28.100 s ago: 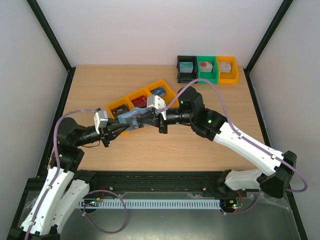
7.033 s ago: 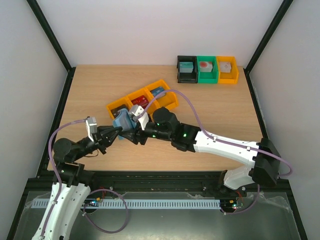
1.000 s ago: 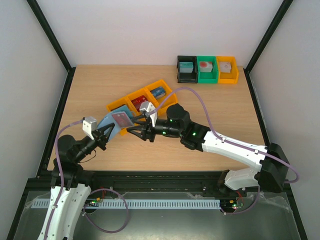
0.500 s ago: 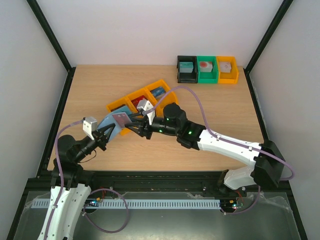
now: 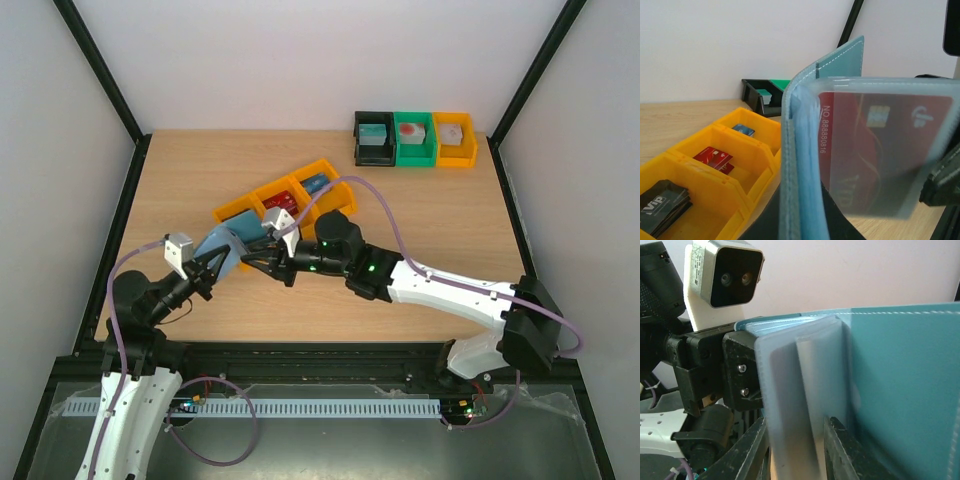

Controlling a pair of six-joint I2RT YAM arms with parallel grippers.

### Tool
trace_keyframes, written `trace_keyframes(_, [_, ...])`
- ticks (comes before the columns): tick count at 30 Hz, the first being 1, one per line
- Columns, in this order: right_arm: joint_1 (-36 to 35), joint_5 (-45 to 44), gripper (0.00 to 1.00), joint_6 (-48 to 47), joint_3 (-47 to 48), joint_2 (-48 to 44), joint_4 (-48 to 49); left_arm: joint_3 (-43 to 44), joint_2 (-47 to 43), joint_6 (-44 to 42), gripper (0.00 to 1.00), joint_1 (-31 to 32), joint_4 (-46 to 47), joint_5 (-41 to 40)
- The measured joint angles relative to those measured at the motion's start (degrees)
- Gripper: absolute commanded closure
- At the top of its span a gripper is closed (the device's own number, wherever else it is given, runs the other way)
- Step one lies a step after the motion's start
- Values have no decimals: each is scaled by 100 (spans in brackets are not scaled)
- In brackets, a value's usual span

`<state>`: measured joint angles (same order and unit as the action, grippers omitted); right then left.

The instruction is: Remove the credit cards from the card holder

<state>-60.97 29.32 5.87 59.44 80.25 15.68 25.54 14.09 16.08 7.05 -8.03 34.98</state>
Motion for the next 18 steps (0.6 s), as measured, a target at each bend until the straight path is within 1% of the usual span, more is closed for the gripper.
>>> trace_keyframes(6, [-192,-79,64,-109,332,291,-74,0,0,9,98,0,37,13])
trace_keyframes(9, [-240,-90,57,-153,396,404,-72,0,0,15,98,-24,37,20])
trace_keyframes(12, [-251,-162,46,-142,444,490,-74,0,0,24,98,-28,37,48])
trace_keyframes(18, [-280,-935,44,-63,470,518,-63,0,0,74,98,-28,42,118])
